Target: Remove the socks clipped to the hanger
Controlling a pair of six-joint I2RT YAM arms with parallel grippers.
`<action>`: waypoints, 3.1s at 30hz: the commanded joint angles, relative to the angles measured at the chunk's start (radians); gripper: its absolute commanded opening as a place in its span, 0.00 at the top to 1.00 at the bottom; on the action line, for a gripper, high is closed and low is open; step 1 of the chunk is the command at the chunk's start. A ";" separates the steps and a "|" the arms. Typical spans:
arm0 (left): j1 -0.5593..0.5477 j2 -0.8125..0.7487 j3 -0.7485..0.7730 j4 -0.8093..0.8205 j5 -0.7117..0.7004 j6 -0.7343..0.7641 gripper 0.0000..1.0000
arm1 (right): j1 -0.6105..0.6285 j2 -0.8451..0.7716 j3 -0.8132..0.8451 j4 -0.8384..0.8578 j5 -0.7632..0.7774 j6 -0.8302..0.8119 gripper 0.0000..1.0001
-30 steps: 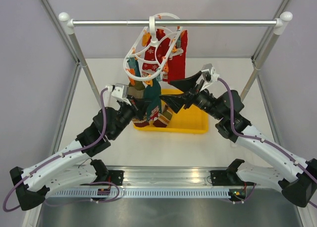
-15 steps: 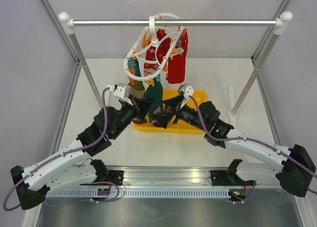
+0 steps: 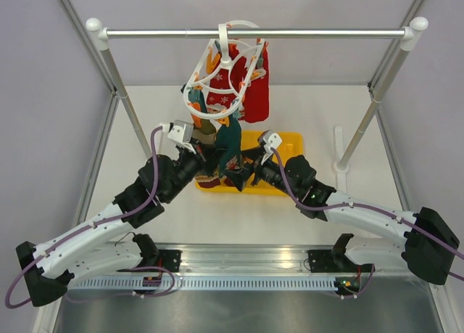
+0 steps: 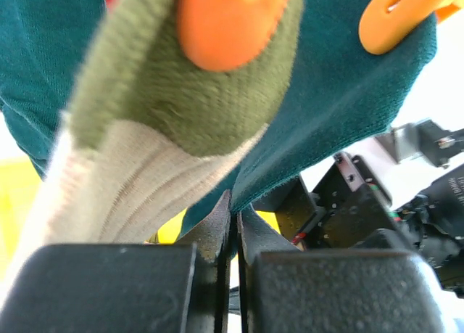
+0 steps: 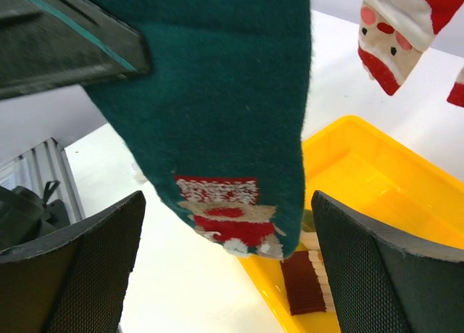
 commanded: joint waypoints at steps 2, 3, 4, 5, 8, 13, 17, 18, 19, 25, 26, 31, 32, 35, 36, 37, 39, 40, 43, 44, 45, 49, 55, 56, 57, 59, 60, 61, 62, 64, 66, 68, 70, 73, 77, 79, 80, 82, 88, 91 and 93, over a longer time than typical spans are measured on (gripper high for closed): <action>-0.004 -0.010 0.047 0.037 0.030 -0.032 0.98 | 0.004 0.009 -0.012 0.062 0.020 -0.035 0.02; -0.004 -0.014 0.045 0.037 0.032 -0.034 0.98 | 0.004 0.014 -0.014 0.069 0.016 -0.036 0.02; -0.004 -0.016 0.045 0.037 0.036 -0.038 0.98 | 0.004 0.017 -0.012 0.071 -0.005 -0.038 0.02; -0.004 -0.019 0.044 0.037 0.041 -0.042 0.98 | 0.004 0.020 -0.009 0.078 -0.014 -0.038 0.02; -0.004 -0.022 0.044 0.037 0.055 -0.049 0.98 | 0.004 0.035 -0.009 0.101 -0.027 -0.027 0.02; -0.004 -0.033 0.036 0.036 0.055 -0.057 0.98 | 0.004 0.049 -0.016 0.152 -0.068 0.014 0.04; -0.004 -0.037 0.028 0.036 0.055 -0.062 0.98 | 0.004 0.049 -0.032 0.186 -0.085 0.047 0.37; -0.004 -0.040 0.027 0.036 0.053 -0.063 0.98 | 0.004 0.041 -0.035 0.190 -0.089 0.053 0.45; -0.004 -0.040 0.025 0.036 0.053 -0.065 0.98 | 0.004 0.038 -0.040 0.195 -0.092 0.069 0.54; -0.004 -0.043 0.018 0.040 0.055 -0.071 0.98 | 0.004 0.034 -0.062 0.253 -0.126 0.119 0.79; -0.004 -0.045 0.016 0.040 0.053 -0.071 0.98 | 0.004 0.035 -0.065 0.264 -0.126 0.125 0.86; -0.004 -0.060 0.005 0.040 0.042 -0.068 0.98 | 0.004 0.015 -0.078 0.269 -0.123 0.154 0.99; -0.004 -0.066 -0.001 0.040 0.041 -0.068 0.98 | 0.004 0.008 -0.081 0.261 -0.120 0.157 0.99; -0.004 -0.085 -0.013 0.037 0.036 -0.063 0.97 | 0.004 -0.008 -0.083 0.221 -0.112 0.156 0.99; -0.004 -0.091 -0.018 0.037 0.035 -0.063 0.95 | 0.004 -0.011 -0.083 0.211 -0.108 0.153 0.99; -0.004 -0.098 -0.021 0.036 0.032 -0.063 0.91 | 0.004 -0.012 -0.082 0.198 -0.103 0.151 0.99; -0.004 -0.115 -0.031 0.036 0.029 -0.062 0.85 | 0.004 -0.016 -0.077 0.164 -0.100 0.137 0.99; -0.004 -0.118 -0.035 0.036 0.029 -0.060 0.78 | 0.004 -0.017 -0.077 0.157 -0.100 0.133 0.99; -0.004 -0.132 -0.039 0.034 0.035 -0.051 0.67 | 0.004 -0.022 -0.075 0.129 -0.094 0.123 0.99; -0.004 -0.134 -0.039 0.034 0.039 -0.046 0.64 | 0.002 -0.022 -0.071 0.111 -0.089 0.120 0.99; -0.004 -0.138 -0.039 0.034 0.045 -0.043 0.62 | 0.005 -0.017 -0.068 0.100 -0.086 0.114 0.99; -0.004 -0.166 -0.036 0.040 0.096 -0.031 0.52 | 0.004 0.004 -0.051 0.077 -0.086 0.105 0.99; -0.004 -0.183 -0.016 0.069 0.144 -0.011 0.37 | 0.004 0.033 -0.023 0.059 -0.077 0.097 0.99; -0.004 -0.177 0.002 0.071 0.144 -0.008 0.37 | 0.005 0.037 -0.013 0.054 -0.076 0.096 0.99; -0.004 -0.166 0.011 0.071 0.144 -0.002 0.37 | 0.005 0.044 -0.008 0.051 -0.076 0.094 0.99; -0.005 -0.151 0.042 0.077 0.136 0.000 0.37 | 0.007 0.053 0.006 0.043 -0.071 0.090 0.99; -0.004 -0.137 0.051 0.080 0.119 0.000 0.37 | 0.008 0.058 0.009 0.042 -0.070 0.087 0.99; -0.004 -0.129 0.062 0.080 0.105 0.000 0.37 | 0.010 0.061 0.012 0.039 -0.069 0.087 0.99; -0.004 -0.125 0.079 0.080 0.086 0.000 0.37 | 0.009 0.064 0.017 0.036 -0.069 0.082 0.99; -0.004 -0.108 0.093 0.083 0.047 0.009 0.37 | 0.009 0.069 0.020 0.032 -0.068 0.082 0.99; -0.004 -0.096 0.114 0.092 0.035 0.027 0.36 | 0.009 0.072 0.024 0.031 -0.069 0.082 0.99; -0.004 -0.076 0.139 0.095 0.041 0.040 0.35 | 0.012 0.078 0.027 0.025 -0.068 0.079 0.99; -0.004 -0.063 0.153 0.097 0.039 0.047 0.34 | 0.012 0.081 0.029 0.025 -0.068 0.077 0.99; -0.004 -0.045 0.185 0.099 0.021 0.067 0.34 | 0.013 0.086 0.030 0.025 -0.066 0.077 0.99; -0.005 -0.023 0.211 0.100 -0.007 0.087 0.34 | 0.013 0.089 0.034 0.025 -0.068 0.074 0.99; -0.004 -0.014 0.217 0.105 -0.022 0.090 0.35 | 0.013 0.090 0.034 0.025 -0.066 0.076 0.99; -0.004 -0.008 0.223 0.108 -0.024 0.095 0.35 | 0.013 0.092 0.035 0.025 -0.066 0.074 0.99; -0.004 0.000 0.231 0.109 -0.033 0.098 0.36 | 0.013 0.092 0.035 0.025 -0.068 0.074 0.99; -0.004 0.026 0.260 0.114 -0.047 0.113 0.38 | 0.015 0.093 0.038 0.020 -0.069 0.074 0.99; -0.004 0.029 0.265 0.118 -0.050 0.115 0.40 | 0.015 0.093 0.035 0.020 -0.068 0.073 0.99; -0.004 0.032 0.265 0.123 -0.051 0.116 0.42 | 0.016 0.093 0.037 0.019 -0.068 0.073 0.99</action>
